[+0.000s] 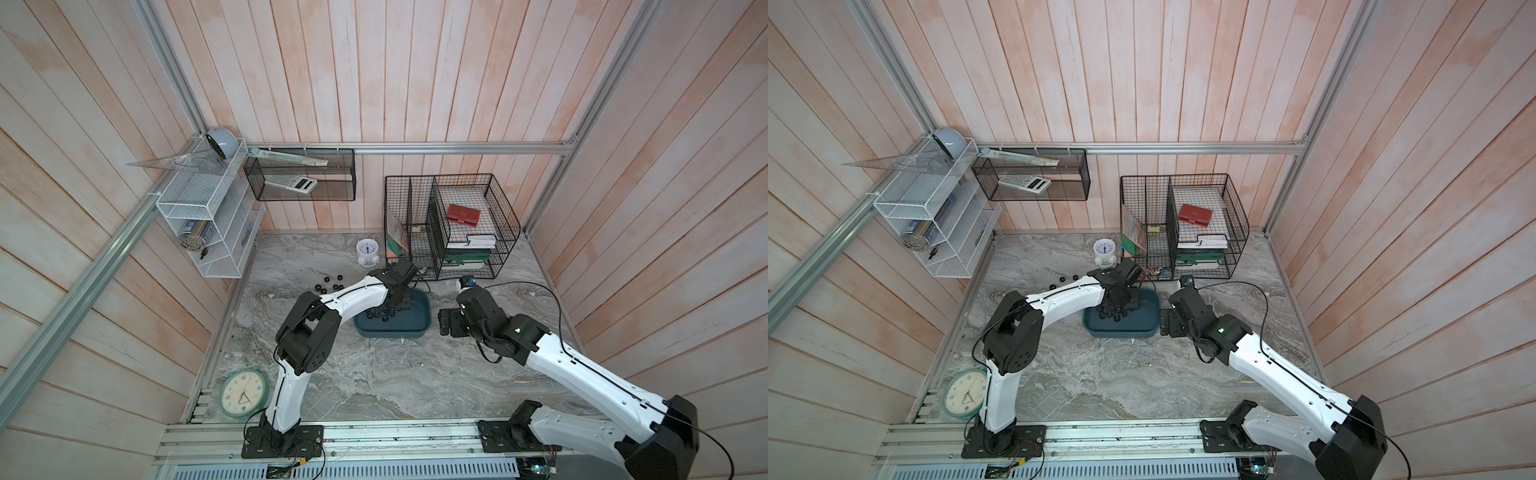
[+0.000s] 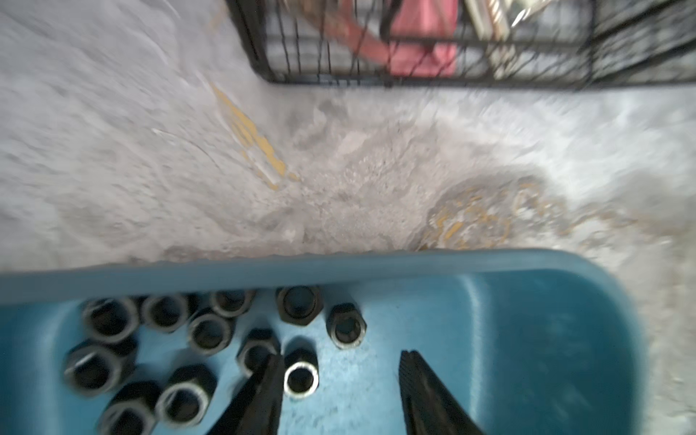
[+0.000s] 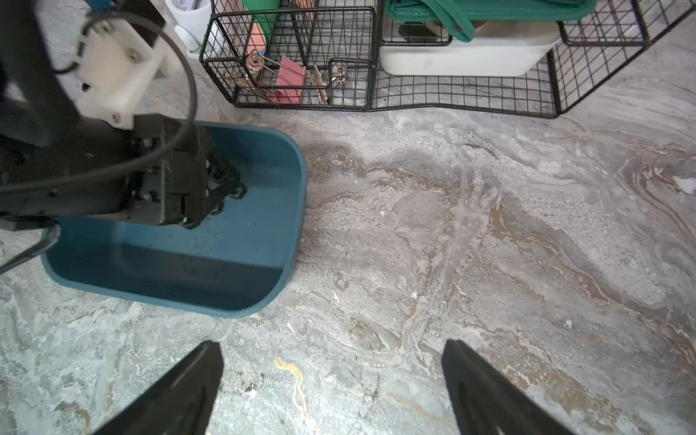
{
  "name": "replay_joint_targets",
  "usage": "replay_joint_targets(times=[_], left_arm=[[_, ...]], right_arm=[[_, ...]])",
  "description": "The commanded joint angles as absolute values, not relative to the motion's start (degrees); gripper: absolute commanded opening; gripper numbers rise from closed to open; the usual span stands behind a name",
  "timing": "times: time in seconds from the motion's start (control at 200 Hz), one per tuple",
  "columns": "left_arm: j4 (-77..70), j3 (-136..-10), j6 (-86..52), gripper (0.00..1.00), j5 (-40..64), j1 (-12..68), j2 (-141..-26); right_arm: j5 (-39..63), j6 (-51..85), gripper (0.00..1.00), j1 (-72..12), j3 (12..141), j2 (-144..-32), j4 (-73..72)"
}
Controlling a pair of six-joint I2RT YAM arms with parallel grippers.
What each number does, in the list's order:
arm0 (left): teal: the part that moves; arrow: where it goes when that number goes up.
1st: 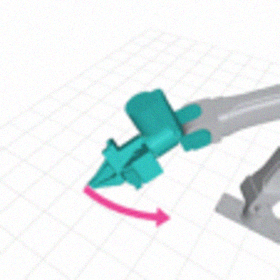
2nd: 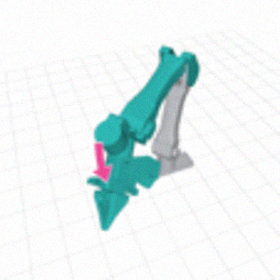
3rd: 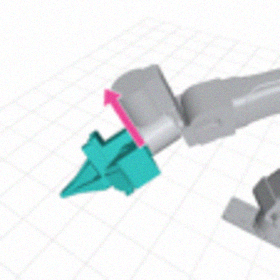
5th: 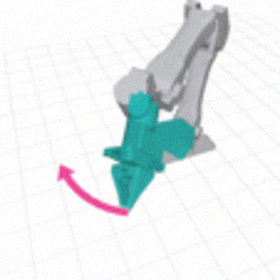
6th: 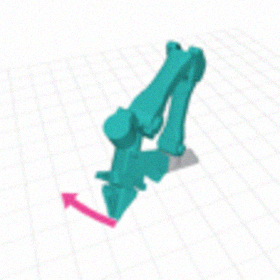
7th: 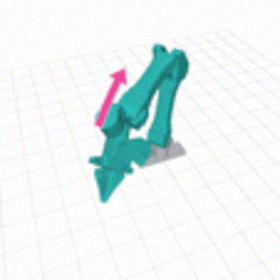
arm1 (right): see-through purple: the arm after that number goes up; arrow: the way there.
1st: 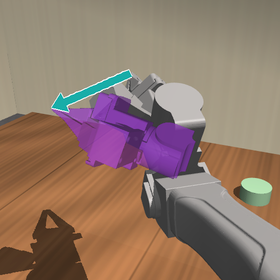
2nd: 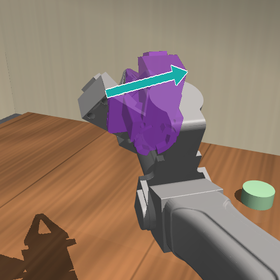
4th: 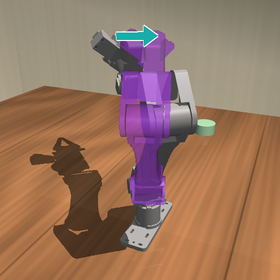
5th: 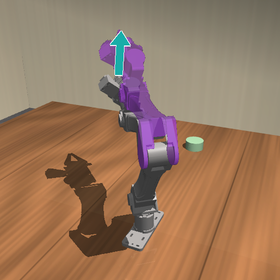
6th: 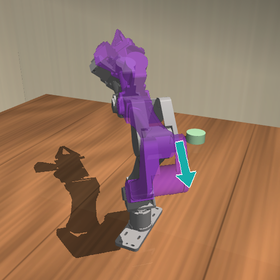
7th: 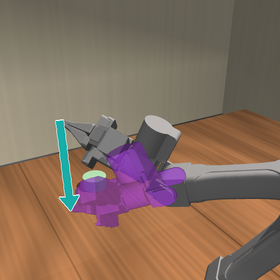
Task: Put the nuts on the desktop into the storage box
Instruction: Place the nut in the storage box, then pick up the nut from the center of the board.
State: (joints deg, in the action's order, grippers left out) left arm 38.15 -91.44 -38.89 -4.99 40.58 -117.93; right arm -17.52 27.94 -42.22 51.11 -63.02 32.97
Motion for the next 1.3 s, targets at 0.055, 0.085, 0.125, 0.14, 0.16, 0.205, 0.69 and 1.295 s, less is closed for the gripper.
replay_joint_targets(times=[0.055,0.085,0.125,0.14,0.16,0.205,0.69,1.295], left_arm=[[39.73,-92.66,-38.68,0.69,-7.56,37.68,-111.4],[39.96,-92.43,-38.59,0.73,-7.72,37.24,-110.72],[40.1,-92.05,-38.5,0.76,-8.06,36.37,-109.8],[40.22,-91.89,-38.42,0.79,-8.16,36.03,-109.47],[40.28,-91.63,-38.41,0.81,-8.34,35.73,-109.11],[40.41,-91.08,-38.4,0.87,-8.8,34.73,-108.2],[41.75,-86.2,-34.72,1.0,-13.17,22.87,-104.45],[41.88,-100.13,-28.26,0.62,-9.59,15.25,-122.15]], right_arm=[[-14.47,24.95,0.98,-41.93,54.48,-66.74,27.32],[-14.03,24.6,0.98,-41.94,54.96,-67.68,26.74],[-13.3,24.1,0.98,-41.99,55.72,-69.09,25.99],[-12.99,23.89,0.98,-41.95,56.07,-69.51,25.69],[-12.58,23.55,0.98,-41.94,56.38,-70.19,25.32],[-11.67,22.93,0.98,-41.97,57.38,-71.78,24.54],[-2.87,18.27,0.98,-42.01,69.61,-87.16,21.34],[-4.17,16.07,0.98,-41.93,75.84,-92.19,24.33]])
